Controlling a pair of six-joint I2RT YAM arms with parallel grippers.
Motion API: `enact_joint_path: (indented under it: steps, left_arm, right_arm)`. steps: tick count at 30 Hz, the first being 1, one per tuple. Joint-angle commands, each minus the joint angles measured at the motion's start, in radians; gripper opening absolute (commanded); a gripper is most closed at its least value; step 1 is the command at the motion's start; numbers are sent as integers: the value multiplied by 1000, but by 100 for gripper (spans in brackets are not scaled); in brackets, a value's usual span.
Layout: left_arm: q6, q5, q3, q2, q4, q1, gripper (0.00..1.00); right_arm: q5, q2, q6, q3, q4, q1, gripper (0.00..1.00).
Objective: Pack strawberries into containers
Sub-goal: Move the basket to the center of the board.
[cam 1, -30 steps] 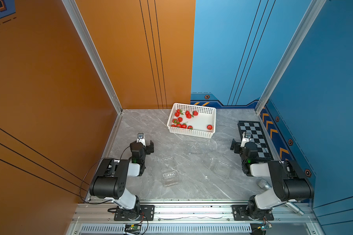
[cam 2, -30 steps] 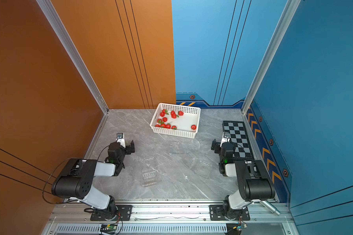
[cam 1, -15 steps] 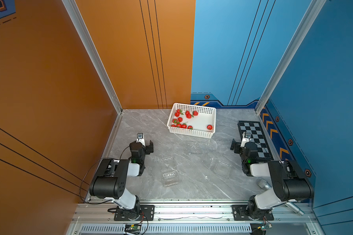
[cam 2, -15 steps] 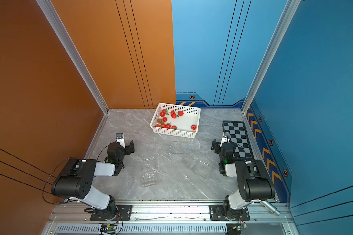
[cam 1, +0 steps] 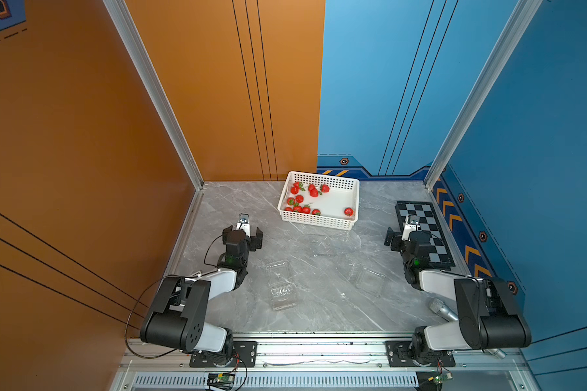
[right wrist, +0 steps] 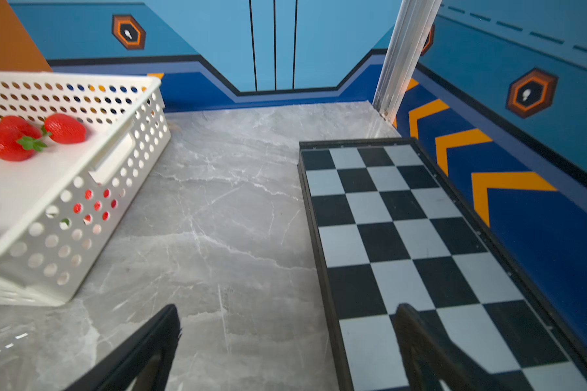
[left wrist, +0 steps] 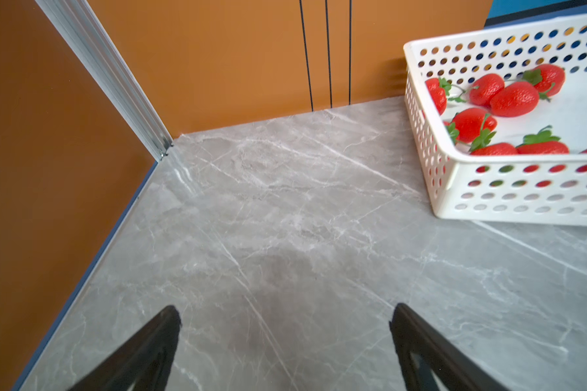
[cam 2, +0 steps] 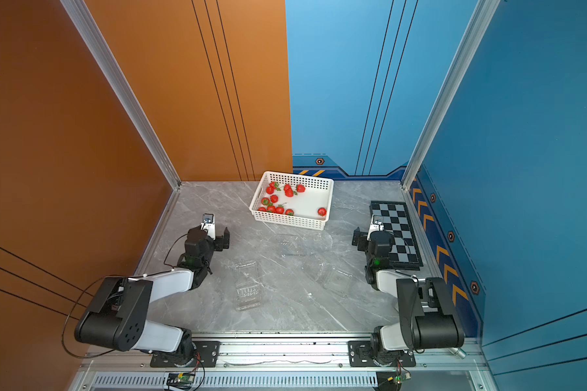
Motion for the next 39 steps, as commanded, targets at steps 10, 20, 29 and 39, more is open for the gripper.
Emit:
enact_joint_path:
  steps: [10, 20, 29, 39]
  left_arm:
    - [-222, -66, 382, -123, -825, -58, 99]
    - [-358, 154, 542, -79, -1155, -90, 99]
    - [-421, 246, 669, -19, -1227, -117, 99]
    - [-446, 310, 876, 187, -1252, -103, 96]
  right_arm:
    - [-116, -145, 84, 267, -596, 61, 100]
    - [-182, -157, 179, 487, -932, 177, 100]
    - [-225, -96, 309, 601, -1043, 235, 96]
    - [-206, 100, 367, 758, -1083, 235, 92]
